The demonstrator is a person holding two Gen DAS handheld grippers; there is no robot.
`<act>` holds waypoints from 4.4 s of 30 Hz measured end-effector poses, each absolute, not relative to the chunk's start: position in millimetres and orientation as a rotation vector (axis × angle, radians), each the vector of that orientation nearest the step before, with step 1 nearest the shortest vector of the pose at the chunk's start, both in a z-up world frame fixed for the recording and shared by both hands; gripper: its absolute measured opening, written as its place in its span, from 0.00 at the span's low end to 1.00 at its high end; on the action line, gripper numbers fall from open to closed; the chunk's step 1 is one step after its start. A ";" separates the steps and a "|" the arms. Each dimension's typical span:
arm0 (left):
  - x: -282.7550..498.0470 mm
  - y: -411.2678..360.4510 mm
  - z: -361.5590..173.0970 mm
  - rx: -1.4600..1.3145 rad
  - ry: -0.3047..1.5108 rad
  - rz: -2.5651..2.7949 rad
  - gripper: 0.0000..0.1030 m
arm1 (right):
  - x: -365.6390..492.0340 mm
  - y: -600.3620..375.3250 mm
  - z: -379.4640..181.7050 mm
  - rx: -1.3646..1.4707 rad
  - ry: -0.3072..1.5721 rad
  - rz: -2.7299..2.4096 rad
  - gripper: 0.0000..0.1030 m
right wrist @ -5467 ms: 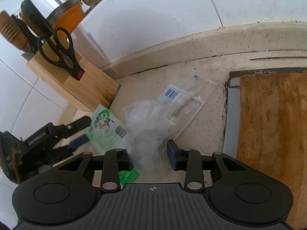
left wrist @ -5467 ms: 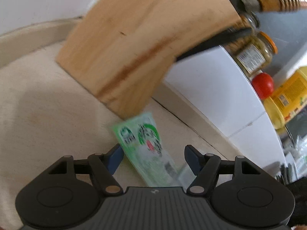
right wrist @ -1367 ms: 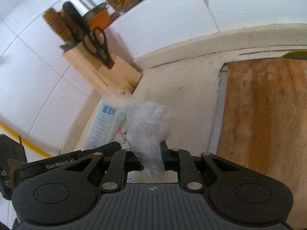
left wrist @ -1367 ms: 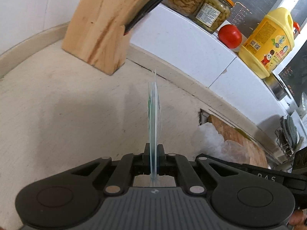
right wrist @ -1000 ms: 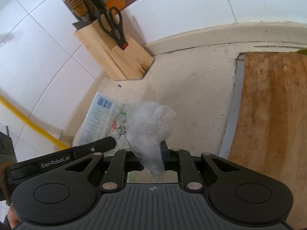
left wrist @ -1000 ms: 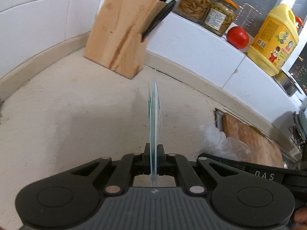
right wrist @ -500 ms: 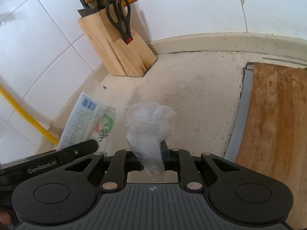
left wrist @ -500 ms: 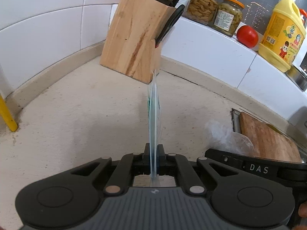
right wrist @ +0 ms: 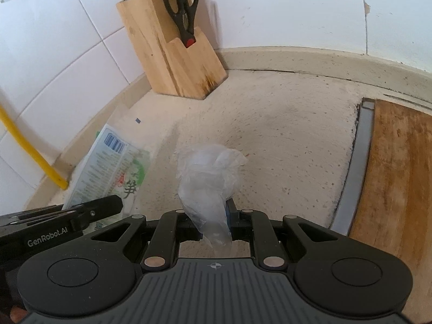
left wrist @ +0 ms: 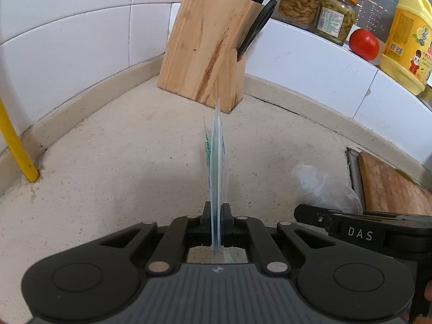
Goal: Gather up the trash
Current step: 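Lift the package with the left tool while the right tool lifts the bag toward the bin, then lower both tools over the bin and open them, dropping package and bag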
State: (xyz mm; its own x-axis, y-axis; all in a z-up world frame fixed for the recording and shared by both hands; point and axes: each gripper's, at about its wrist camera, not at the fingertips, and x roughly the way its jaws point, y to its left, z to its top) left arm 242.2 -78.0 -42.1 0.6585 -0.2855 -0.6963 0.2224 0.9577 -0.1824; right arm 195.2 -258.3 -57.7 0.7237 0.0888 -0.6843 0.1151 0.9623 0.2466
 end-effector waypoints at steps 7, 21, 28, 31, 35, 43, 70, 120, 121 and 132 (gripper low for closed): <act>245.8 -83.1 -46.4 -0.063 0.803 -0.296 0.02 | 199.9 -254.2 -60.7 0.264 0.781 -0.008 0.27; 251.9 -97.9 -53.1 -0.027 0.802 -0.325 0.07 | 203.5 -252.0 -62.1 0.239 0.795 -0.017 0.22; 245.5 -108.6 -45.7 -0.007 0.785 -0.338 0.03 | 195.8 -261.5 -57.8 0.282 0.778 -0.012 0.16; 241.9 -112.2 -41.7 -0.001 0.778 -0.342 0.03 | 193.9 -263.9 -56.9 0.299 0.772 0.004 0.16; 238.8 -116.7 -38.2 0.007 0.775 -0.347 0.03 | 190.3 -265.9 -58.0 0.318 0.772 0.021 0.16; 227.8 -115.4 -33.5 0.009 0.754 -0.376 0.03 | 177.1 -269.8 -53.0 0.331 0.748 0.005 0.15; 163.5 -20.5 -23.8 -0.072 0.713 -0.283 0.03 | 162.4 -165.8 -46.1 0.202 0.785 0.095 0.15; 6.0 104.4 -17.2 -0.221 0.655 0.083 0.03 | 98.8 -1.2 -50.2 0.006 0.854 0.454 0.15; 2.3 107.1 -17.6 -0.225 0.655 0.091 0.03 | 96.9 3.3 -51.0 0.000 0.856 0.465 0.15; -38.8 137.9 -31.0 -0.266 0.669 0.181 0.03 | 75.9 44.8 -62.9 -0.047 0.886 0.548 0.15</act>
